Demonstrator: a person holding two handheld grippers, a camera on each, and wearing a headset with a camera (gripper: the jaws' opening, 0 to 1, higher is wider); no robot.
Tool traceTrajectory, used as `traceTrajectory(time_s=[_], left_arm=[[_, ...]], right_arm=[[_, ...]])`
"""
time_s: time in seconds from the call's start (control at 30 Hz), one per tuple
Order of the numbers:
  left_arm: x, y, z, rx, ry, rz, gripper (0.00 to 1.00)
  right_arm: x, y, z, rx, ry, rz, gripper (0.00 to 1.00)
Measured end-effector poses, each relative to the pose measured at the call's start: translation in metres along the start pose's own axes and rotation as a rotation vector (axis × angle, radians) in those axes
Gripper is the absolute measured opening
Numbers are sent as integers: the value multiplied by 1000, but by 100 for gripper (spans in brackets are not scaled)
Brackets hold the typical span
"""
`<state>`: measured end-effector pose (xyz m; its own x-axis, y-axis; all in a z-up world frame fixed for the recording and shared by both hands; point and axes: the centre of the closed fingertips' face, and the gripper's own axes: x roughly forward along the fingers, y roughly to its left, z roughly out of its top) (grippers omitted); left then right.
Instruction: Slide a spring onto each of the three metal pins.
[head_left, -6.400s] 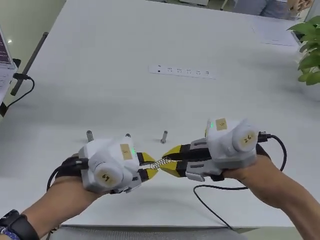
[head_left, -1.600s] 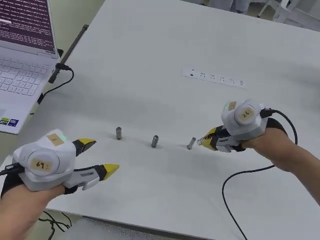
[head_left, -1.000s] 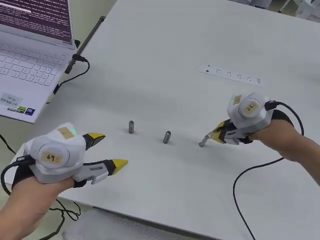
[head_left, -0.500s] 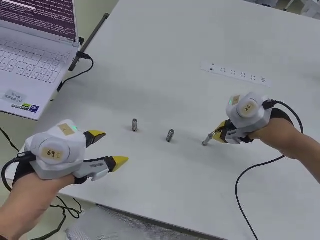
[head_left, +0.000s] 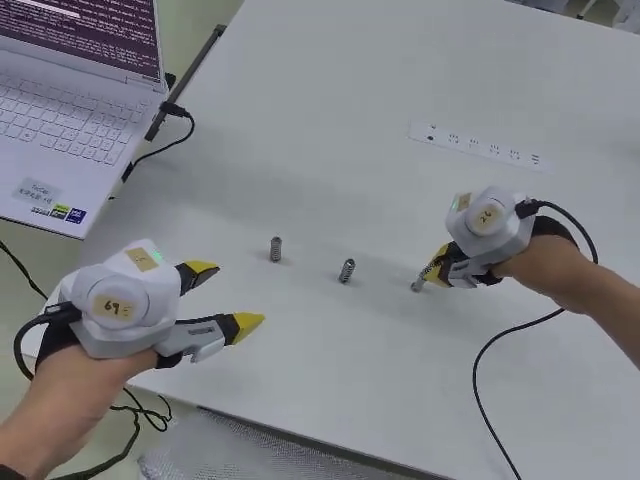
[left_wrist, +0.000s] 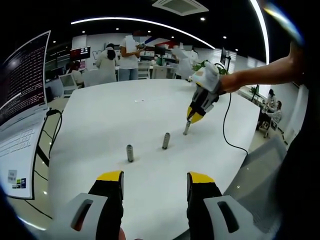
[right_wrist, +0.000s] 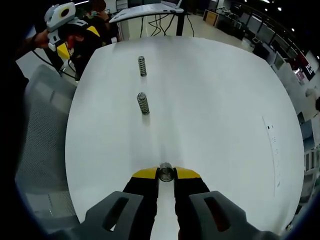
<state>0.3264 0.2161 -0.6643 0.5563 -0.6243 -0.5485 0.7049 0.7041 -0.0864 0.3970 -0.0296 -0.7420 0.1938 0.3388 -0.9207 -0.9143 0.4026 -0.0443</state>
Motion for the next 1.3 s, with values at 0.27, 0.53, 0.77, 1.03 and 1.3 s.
traceTrajectory(time_s=[0.27,0.53,0.77,1.03,1.3], left_arm=[[-1,3,-3,-6,5,6,46],[-2,4,-2,-1,10,7,46],[-1,6,0,8,11,6,46],[-1,4,4,20,6,2,46],[-2,-1,7,24,-4,2,46]], right_arm=[[14,0,-2,-1,13,8,9],[25,2,-6,-10,29,15,9],[26,4,-8,1,34,12,11],[12,1,-13,19,26,-19,15],[-9,9,-27,78,-5,-67,19]])
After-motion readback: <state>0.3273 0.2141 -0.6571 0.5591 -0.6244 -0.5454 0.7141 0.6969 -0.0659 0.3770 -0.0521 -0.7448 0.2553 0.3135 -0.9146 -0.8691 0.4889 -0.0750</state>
